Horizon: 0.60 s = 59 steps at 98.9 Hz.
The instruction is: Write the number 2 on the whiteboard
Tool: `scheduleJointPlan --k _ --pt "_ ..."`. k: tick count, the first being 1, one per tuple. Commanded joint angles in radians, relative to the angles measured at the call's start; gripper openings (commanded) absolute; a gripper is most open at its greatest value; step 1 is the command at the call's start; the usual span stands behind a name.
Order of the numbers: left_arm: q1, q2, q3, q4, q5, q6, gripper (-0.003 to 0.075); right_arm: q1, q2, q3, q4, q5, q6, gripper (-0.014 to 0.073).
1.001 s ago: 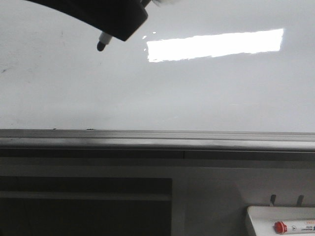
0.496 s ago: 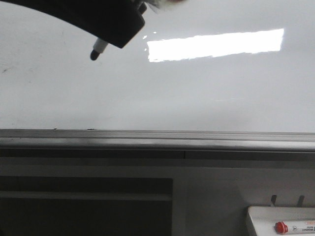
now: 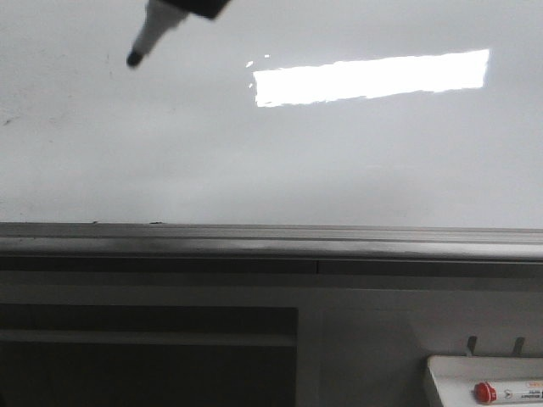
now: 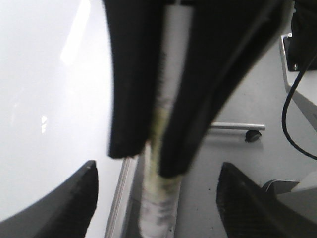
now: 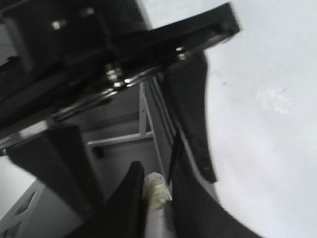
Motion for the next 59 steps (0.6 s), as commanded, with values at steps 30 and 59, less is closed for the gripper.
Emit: scheduleJointPlan --k 30,59 --pt "0.257 -0.384 0.065 0.121 -0.112 -0.291 0.0264 0.001 0.017 -0.072 0.017 -0.301 -0.048 -0.0074" --pt "0.431 -0.584 0.272 0.022 -0.18 -0.334 -0.002 0.001 0.185 -0.107 -0.032 -0.419 -0.048 -0.0074"
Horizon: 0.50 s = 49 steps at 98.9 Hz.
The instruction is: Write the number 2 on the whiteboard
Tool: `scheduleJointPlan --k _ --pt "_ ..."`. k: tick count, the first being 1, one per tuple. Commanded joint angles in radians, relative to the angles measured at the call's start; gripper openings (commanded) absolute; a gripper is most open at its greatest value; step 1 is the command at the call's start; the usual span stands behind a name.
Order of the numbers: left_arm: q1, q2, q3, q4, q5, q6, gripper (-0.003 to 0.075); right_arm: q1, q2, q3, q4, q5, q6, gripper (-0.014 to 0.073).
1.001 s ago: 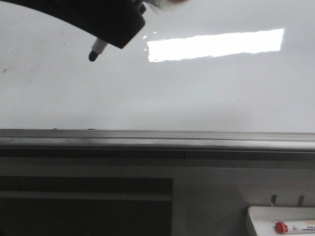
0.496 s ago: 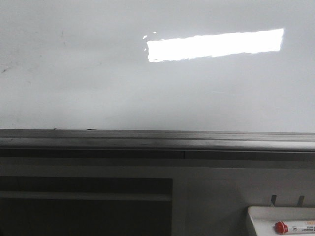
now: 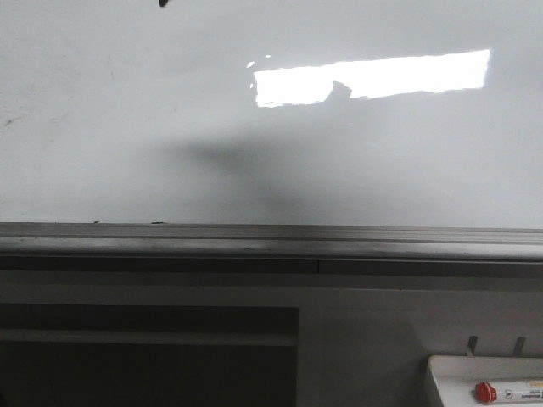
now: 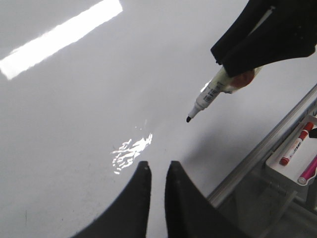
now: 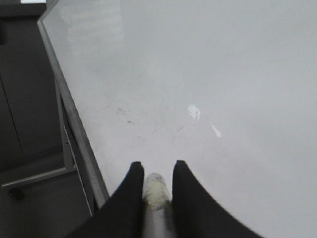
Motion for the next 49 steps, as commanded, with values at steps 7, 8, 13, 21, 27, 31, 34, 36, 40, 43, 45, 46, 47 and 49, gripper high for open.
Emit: scheduleJointPlan --k 7,8,13,21,27,31,34,36,40,43,45,46,47,49 --pt "0.034 -0.05 0.031 -0.092 -0.086 -0.018 -0.002 -0.002 0.051 -0.065 -0.025 -0.089 -0.011 -0.0074" --pt "0.034 -0.054 0.033 -0.092 -0.086 -0.018 -0.002 -0.002 0.054 -0.063 -0.027 -0.091 -0.011 -0.0074" --pt "0.034 -0.063 0.041 -0.092 -0.086 -0.018 -0.002 -0.002 0.068 -0.068 -0.032 -0.093 -0.011 -0.0074" --pt "0.034 -0.075 0.042 -0.092 -0.081 -0.018 -0.002 -0.002 0.081 -0.068 -0.068 -0.103 -0.011 -0.0074" --pt "0.034 -0.08 0.042 -0.092 -0.081 -0.018 -0.002 -0.002 0.085 -0.068 -0.095 -0.125 -0.011 -0.0074" --pt "0.034 -0.08 0.042 -0.092 -0.081 -0.018 -0.002 -0.002 0.085 -0.068 -0.112 -0.145 -0.011 -0.0074" --pt "0.034 -0.08 0.042 -0.092 -0.081 -0.018 -0.002 -0.004 0.085 -0.068 -0.12 -0.167 -0.011 -0.0074" --pt "0.034 -0.08 0.042 -0.092 -0.081 -0.018 -0.002 -0.006 0.085 -0.068 -0.125 -0.179 -0.011 -0.0074" --pt "0.034 -0.08 0.042 -0.092 -0.081 -0.018 -0.002 -0.01 0.087 -0.068 -0.13 -0.194 -0.011 -0.0074" --pt "0.034 -0.08 0.042 -0.094 -0.081 -0.018 -0.002 -0.015 0.086 -0.068 -0.13 -0.2 -0.011 -0.0074" --pt "0.034 -0.08 0.042 -0.097 -0.081 -0.018 -0.002 -0.022 0.086 -0.068 -0.13 -0.201 -0.011 -0.0074" --pt "0.034 -0.08 0.042 -0.097 -0.081 -0.018 -0.002 -0.024 0.086 -0.068 -0.13 -0.202 -0.011 -0.0074" --pt "0.034 -0.08 0.042 -0.097 -0.081 -0.018 -0.002 -0.026 0.086 -0.068 -0.13 -0.202 -0.011 -0.0074" --pt "0.034 -0.08 0.042 -0.098 -0.081 -0.018 -0.002 -0.032 0.089 -0.068 -0.13 -0.2 -0.011 -0.0074"
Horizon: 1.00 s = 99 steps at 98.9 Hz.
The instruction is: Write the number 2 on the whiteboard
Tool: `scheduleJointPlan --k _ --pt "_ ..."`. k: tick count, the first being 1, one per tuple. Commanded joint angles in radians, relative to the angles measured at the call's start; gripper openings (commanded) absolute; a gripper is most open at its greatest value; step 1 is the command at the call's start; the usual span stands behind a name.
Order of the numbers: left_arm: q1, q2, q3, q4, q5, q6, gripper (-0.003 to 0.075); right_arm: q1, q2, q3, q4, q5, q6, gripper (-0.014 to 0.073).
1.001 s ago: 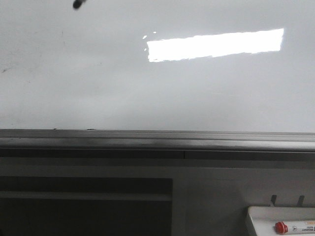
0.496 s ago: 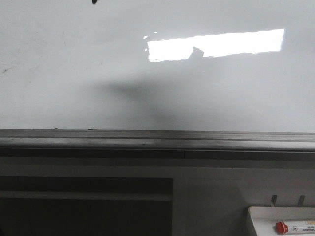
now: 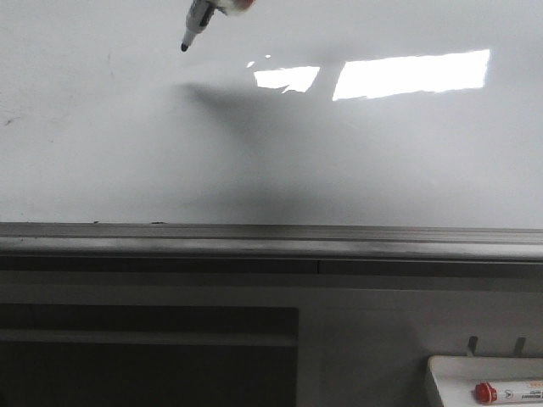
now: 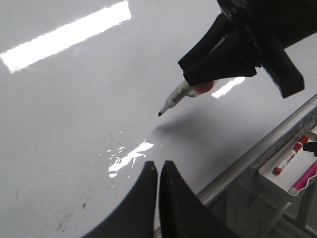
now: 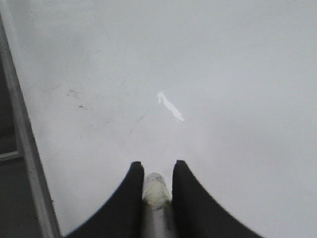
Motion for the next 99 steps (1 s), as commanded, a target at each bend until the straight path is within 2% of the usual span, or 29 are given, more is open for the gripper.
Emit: scheduleJointPlan --k 1,45,59,75,99 --pt "0.004 0.007 -0.026 -0.039 -0.07 -0.014 -0.002 -0.027 -0.022 -0.037 -0.008 -0.077 -0.011 -0.0074" --pt "0.004 0.007 -0.026 -0.042 -0.07 -0.014 -0.002 -0.098 -0.009 -0.037 -0.035 -0.038 -0.011 -0.0074" --pt "0.004 0.007 -0.026 -0.042 -0.07 -0.014 -0.002 -0.122 -0.009 -0.037 -0.104 -0.061 -0.011 -0.0074" --pt "0.004 0.007 -0.026 -0.042 -0.07 -0.014 -0.002 -0.189 -0.033 -0.047 -0.111 -0.061 -0.011 -0.0074" --pt "0.004 0.007 -0.026 -0.042 -0.07 -0.014 -0.002 -0.336 -0.132 -0.037 -0.113 0.062 -0.011 -0.0071"
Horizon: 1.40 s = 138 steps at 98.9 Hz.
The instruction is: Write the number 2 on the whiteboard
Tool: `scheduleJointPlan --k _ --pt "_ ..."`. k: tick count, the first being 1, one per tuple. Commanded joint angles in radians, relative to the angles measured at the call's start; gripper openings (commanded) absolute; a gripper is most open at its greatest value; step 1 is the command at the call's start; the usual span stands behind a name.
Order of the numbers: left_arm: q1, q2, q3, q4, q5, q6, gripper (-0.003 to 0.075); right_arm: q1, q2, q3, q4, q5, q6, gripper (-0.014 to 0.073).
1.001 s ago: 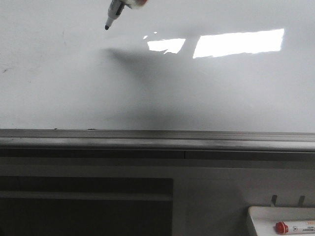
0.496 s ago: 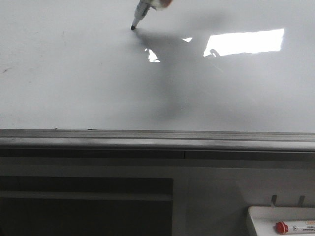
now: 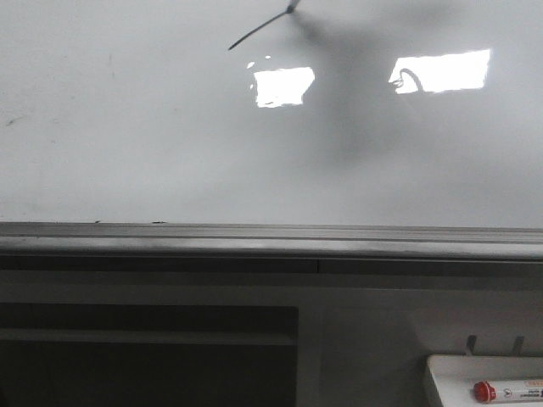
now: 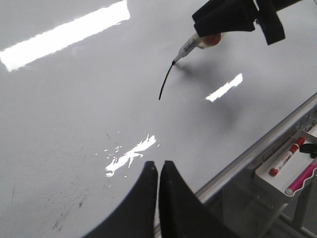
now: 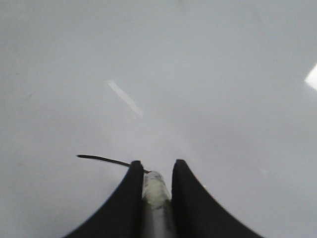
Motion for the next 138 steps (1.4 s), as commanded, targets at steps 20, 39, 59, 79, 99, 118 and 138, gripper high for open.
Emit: scheduleJointPlan --k 20,39,59,79,99,118,138 --pt "0.004 0.007 -0.029 -0.032 -0.068 -0.012 -0.002 -0.101 -0.128 0.093 -0.053 0.04 0.004 -0.0071" --pt "0.004 0.007 -0.029 -0.032 -0.072 -0.012 -0.002 -0.022 -0.104 0.215 0.02 -0.014 0.026 -0.0071" --pt "0.004 0.007 -0.029 -0.032 -0.072 -0.012 -0.002 0.175 0.008 0.225 0.053 -0.203 0.026 -0.0071" --pt "0.004 0.007 -0.029 -0.032 -0.072 -0.012 -0.002 0.256 0.103 0.202 0.09 -0.293 0.026 -0.0071" --pt "0.004 0.007 -0.029 -0.032 -0.072 -0.012 -0.002 0.236 0.088 0.198 0.09 -0.291 0.026 -0.0071" --pt "0.004 0.007 -0.029 -0.032 -0.072 -0.012 -0.002 0.138 -0.01 0.207 0.088 -0.217 0.026 -0.0071" --pt "0.004 0.007 -0.029 -0.032 -0.072 -0.012 -0.002 -0.078 -0.181 0.295 0.062 -0.078 0.024 -0.0071"
